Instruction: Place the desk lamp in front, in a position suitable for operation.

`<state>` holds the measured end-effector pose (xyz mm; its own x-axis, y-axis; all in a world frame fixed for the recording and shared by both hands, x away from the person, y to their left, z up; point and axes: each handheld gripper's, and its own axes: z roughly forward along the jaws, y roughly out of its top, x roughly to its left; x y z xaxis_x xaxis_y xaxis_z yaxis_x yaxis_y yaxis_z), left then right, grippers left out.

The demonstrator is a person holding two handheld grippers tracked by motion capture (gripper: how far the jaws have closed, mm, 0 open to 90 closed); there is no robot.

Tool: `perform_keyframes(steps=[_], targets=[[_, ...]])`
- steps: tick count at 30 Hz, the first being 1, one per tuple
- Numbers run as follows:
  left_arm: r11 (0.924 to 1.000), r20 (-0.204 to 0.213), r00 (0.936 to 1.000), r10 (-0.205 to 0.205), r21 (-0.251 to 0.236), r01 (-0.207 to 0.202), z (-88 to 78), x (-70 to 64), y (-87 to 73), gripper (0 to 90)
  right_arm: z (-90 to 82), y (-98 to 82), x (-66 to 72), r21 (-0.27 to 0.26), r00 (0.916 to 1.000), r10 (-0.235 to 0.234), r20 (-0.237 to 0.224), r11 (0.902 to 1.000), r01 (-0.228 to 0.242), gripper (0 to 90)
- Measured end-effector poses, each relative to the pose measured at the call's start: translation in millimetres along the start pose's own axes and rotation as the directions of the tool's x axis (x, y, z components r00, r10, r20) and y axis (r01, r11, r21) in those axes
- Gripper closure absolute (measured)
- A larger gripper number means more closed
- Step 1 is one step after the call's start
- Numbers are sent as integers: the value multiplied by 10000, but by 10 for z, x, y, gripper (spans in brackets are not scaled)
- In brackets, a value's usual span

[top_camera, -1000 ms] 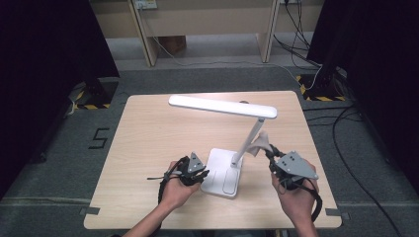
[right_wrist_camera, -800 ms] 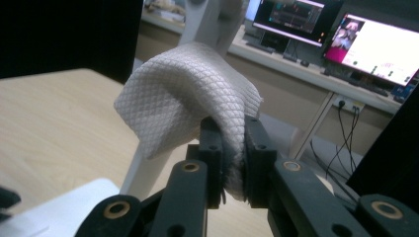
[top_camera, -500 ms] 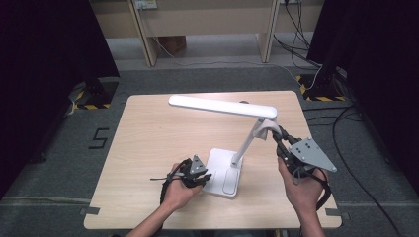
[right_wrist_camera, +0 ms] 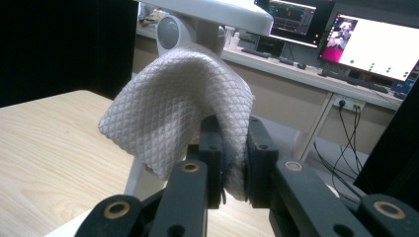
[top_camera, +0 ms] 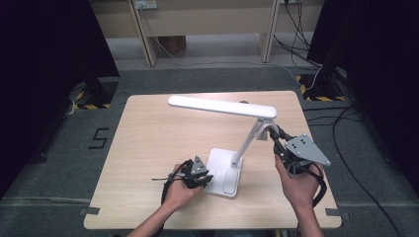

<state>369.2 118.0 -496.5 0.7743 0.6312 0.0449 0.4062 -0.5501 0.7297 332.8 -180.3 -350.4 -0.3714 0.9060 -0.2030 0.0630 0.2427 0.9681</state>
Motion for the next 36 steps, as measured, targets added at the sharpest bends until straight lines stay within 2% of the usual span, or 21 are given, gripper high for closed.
perform_keyframes(steps=[3, 12, 19, 23, 36], targets=[[10000, 14, 10000, -58, -63, 58, 0, 3, -9, 726, 14, -11, 2, -58, 10000, -74, 38, 10000, 74, 815], [9990, 285, 9986, -442, -43, 443, -6, 28, -23, 761, 70, -58, 59, 226, 10000, -1, -20, 9997, 1, 816], [9998, 214, 9996, -208, -67, 210, -7, 17, -25, 771, 103, -105, 124, 461, 9999, 62, -96, 9989, -57, 816], [9998, 198, 9997, -166, -96, 168, -8, 9, -29, 778, 109, -111, 138, 533, 9999, -92, -77, 9985, 96, 816], [9997, 190, 9997, -160, -170, 163, -7, 5, -37, 780, 100, -140, 209, 752, 9998, -102, -192, 9971, 116, 816]])
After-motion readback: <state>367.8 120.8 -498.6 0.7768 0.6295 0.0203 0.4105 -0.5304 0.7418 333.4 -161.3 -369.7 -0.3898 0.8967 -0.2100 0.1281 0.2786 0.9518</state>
